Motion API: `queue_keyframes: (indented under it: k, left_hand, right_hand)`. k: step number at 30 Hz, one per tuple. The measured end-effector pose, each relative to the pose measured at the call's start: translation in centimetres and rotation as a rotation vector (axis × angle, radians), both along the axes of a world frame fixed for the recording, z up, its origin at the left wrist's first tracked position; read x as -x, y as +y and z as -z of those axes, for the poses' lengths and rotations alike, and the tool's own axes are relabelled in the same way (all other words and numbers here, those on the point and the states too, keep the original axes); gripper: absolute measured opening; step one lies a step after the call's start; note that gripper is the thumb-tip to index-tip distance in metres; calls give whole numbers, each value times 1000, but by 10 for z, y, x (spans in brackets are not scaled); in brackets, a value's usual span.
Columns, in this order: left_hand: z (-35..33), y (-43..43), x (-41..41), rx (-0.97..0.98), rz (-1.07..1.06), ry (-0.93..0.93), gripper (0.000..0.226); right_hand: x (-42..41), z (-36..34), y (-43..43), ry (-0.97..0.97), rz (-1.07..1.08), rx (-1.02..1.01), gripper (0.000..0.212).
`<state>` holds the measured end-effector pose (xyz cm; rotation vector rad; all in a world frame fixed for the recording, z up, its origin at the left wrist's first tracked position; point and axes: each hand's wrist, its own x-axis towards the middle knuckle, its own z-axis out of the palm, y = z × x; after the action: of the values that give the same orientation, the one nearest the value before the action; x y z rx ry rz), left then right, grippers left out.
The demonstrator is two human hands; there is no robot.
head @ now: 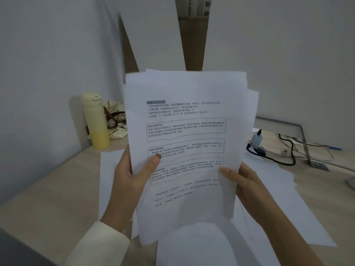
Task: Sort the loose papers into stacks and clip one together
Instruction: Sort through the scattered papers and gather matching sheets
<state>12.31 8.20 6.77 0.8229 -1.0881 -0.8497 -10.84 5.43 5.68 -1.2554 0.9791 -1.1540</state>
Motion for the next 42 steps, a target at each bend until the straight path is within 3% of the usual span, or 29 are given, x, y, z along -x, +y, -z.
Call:
queue_keyframes:
  k: [16, 22, 25, 29, 36, 42]
  left_hand:
    - [26, 2, 6, -253, 118, 4, 15]
    - [23, 6, 9, -190, 120, 2, 27]
    - [43, 9, 16, -335, 116, 5, 18]
    - [61, 12, 29, -466, 100, -29, 14]
    - [44, 21, 80, -359, 88, -149, 17]
    - [54, 28, 167, -425, 310, -242, 19]
  right_hand:
    - [-3, 1, 17, 116, -88, -41, 23]
    - [1, -4, 22, 55, -48, 6, 25]
    - [4, 14, 28, 98, -37, -90, 25]
    - [7, 39, 34, 121, 117, -171, 27]
    - [55, 33, 57, 186, 403, -117, 17]
    - [139, 38, 102, 376, 691, -148, 12]
